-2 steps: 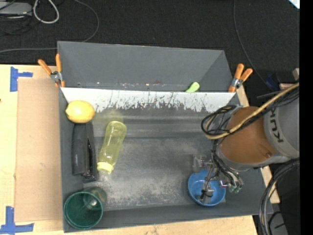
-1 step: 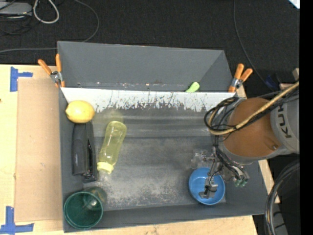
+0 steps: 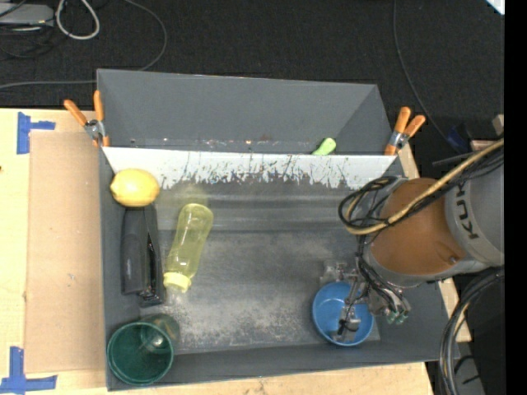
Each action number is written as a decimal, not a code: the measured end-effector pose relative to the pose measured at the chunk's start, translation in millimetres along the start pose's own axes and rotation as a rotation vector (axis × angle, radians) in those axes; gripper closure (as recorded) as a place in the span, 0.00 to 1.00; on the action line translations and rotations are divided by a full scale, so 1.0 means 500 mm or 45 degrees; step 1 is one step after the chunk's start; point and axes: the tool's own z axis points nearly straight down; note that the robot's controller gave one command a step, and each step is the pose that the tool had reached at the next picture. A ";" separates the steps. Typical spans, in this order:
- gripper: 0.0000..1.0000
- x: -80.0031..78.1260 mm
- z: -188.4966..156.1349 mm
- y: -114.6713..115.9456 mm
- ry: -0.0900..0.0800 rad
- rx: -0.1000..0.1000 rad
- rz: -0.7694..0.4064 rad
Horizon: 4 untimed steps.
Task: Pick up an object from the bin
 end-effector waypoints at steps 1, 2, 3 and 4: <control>0.00 0.000 0.011 -0.034 -0.013 0.004 -0.387; 1.00 -0.004 -0.001 0.000 -0.009 0.000 -0.025; 1.00 -0.004 -0.001 0.001 -0.009 0.000 -0.027; 1.00 0.003 -0.073 0.002 0.008 -0.003 -0.029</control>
Offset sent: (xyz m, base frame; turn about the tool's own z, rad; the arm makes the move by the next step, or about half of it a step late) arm 0.0000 -0.0005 -0.0002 -0.0180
